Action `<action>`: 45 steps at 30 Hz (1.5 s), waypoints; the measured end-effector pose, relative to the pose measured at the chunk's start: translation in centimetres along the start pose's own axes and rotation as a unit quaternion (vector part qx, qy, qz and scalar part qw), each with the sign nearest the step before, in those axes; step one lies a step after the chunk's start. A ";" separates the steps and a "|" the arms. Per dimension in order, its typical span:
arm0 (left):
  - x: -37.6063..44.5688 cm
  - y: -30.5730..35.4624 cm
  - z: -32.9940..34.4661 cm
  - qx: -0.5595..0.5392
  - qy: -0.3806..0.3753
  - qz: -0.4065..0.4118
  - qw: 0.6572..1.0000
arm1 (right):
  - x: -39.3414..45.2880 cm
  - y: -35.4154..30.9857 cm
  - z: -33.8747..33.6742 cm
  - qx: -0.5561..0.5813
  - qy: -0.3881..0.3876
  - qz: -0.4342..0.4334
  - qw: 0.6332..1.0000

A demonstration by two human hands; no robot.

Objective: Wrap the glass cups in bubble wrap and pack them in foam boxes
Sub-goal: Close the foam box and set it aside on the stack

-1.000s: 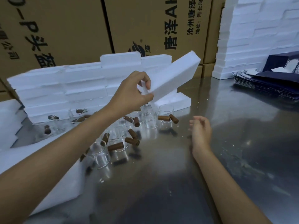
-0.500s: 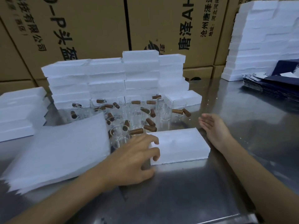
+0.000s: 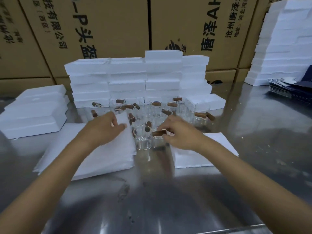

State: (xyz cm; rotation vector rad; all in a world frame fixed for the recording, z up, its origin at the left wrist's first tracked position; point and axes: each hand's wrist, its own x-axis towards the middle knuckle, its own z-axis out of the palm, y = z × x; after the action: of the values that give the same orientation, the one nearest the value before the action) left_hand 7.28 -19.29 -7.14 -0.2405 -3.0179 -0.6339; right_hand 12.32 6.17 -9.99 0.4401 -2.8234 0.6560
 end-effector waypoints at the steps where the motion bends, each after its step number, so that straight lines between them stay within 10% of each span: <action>1: 0.1 -0.3 0.4 0.018 -0.029 -0.006 0.999 | 0.4 -0.6 0.9 -0.043 -0.006 -0.009 0.999; 13: 0.0 -2.9 0.2 -0.126 -0.040 0.045 0.990 | 0.4 -1.8 0.1 -0.150 0.047 -0.015 0.987; 21: -0.2 -2.3 -1.6 -0.195 -0.028 0.054 0.979 | -0.1 -6.7 -3.9 0.352 0.060 0.025 0.934; 27: -0.9 -2.2 -2.9 -0.218 -0.014 0.064 0.974 | 0.0 -9.0 -1.8 0.044 0.063 -0.024 0.997; 36: -4.2 1.4 -5.0 -0.306 0.020 0.136 0.942 | -0.2 -9.3 -0.6 -0.162 0.062 -0.113 0.978; 42: -6.8 4.5 -5.4 -0.298 -0.029 0.246 0.922 | 0.6 -8.8 -1.6 0.292 0.026 0.128 0.948; 45: -6.9 4.3 -5.5 -0.303 0.193 0.257 0.897 | -0.1 -7.6 -2.4 0.512 0.003 0.149 0.846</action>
State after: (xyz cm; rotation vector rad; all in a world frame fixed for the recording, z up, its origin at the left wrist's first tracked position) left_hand 14.88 -18.57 -0.93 -0.7897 -2.1584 -1.3351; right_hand 15.28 0.76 -4.89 0.1155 -2.2822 2.2077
